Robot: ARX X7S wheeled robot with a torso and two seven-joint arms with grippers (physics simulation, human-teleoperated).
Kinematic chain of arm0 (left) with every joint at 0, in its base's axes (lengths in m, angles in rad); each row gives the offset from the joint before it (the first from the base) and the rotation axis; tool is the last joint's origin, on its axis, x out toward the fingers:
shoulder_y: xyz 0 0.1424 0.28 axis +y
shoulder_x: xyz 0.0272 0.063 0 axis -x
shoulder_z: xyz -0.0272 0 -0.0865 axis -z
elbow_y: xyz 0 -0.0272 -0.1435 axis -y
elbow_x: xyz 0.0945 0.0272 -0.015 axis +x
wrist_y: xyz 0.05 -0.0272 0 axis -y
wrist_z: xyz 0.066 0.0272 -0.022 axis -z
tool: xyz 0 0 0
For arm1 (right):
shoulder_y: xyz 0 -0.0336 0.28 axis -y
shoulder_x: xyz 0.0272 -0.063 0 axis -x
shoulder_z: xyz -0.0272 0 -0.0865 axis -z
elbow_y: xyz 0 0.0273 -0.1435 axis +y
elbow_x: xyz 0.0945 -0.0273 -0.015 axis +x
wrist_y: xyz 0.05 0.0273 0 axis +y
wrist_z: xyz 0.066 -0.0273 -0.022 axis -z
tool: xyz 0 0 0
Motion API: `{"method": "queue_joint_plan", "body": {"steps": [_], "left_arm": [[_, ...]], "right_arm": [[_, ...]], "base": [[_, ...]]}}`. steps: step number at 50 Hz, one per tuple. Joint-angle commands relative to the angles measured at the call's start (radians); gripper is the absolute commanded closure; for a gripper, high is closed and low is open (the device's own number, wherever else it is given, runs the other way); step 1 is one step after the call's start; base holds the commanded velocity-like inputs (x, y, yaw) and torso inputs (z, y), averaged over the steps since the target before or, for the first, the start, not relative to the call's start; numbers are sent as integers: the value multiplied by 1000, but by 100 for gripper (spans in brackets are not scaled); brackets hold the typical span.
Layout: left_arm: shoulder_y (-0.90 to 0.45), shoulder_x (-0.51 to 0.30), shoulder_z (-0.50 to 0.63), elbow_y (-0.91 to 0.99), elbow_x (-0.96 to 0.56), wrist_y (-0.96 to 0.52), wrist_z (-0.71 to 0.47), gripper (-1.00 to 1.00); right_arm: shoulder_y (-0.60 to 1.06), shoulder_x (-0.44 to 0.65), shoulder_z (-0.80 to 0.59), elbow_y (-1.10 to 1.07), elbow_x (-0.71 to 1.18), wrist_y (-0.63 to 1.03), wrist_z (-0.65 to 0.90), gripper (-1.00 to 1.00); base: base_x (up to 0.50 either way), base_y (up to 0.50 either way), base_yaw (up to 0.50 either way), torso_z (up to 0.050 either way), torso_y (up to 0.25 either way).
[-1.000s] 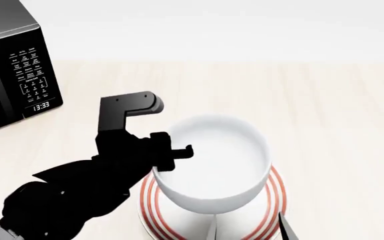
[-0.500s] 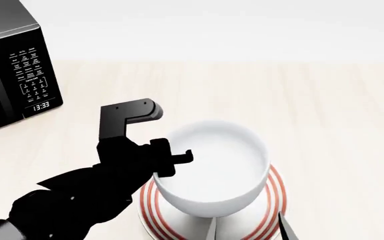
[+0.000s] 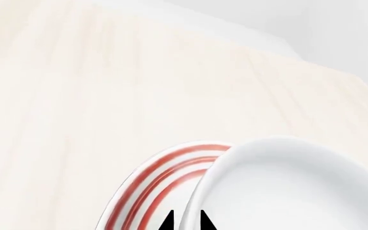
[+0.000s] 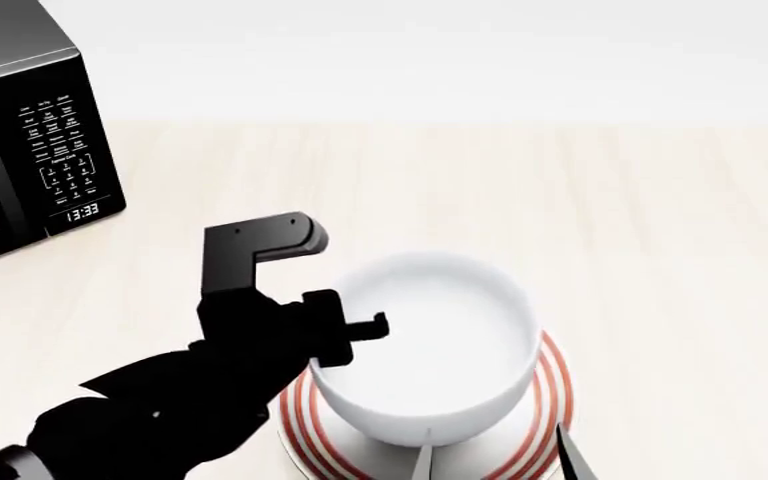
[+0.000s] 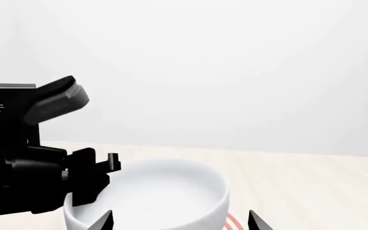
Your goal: Pick up the white bowl and put it on the plate.
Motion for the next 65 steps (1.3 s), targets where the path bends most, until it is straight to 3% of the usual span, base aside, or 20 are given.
{"method": "queue_joint_plan", "body": {"steps": [1,22,23,45,57,65], "left_arm": [[-3,25,-15,13,8,29,32,100],[13,25,-13,7,43,37,18,100],[13,25,-9,6,48,34,16,-100],[5,21,9,-4,126,97,-36,-100],[-1,-291,83,569,388,335,-374,-100],[-6,-439,145,825,617,416,-596,-100]], "right_arm": [[-1,-18,20,6,-25,-5,-21,-100],[1,-14,14,9,-23,-8,-17,-100],[0,-14,14,8,-23,-9,-16,-100],[3,-7,11,3,-19,-7,-9,-100],[0,14,23,-90,-21,36,14,-100],[0,30,27,-164,-28,69,30,-100]], "base": [[0,0,0,0,0],[0,0,0,1,0],[0,0,0,0,0],[0,0,0,0,0],[0,0,0,0,0],[0,0,0,0,0]]}}
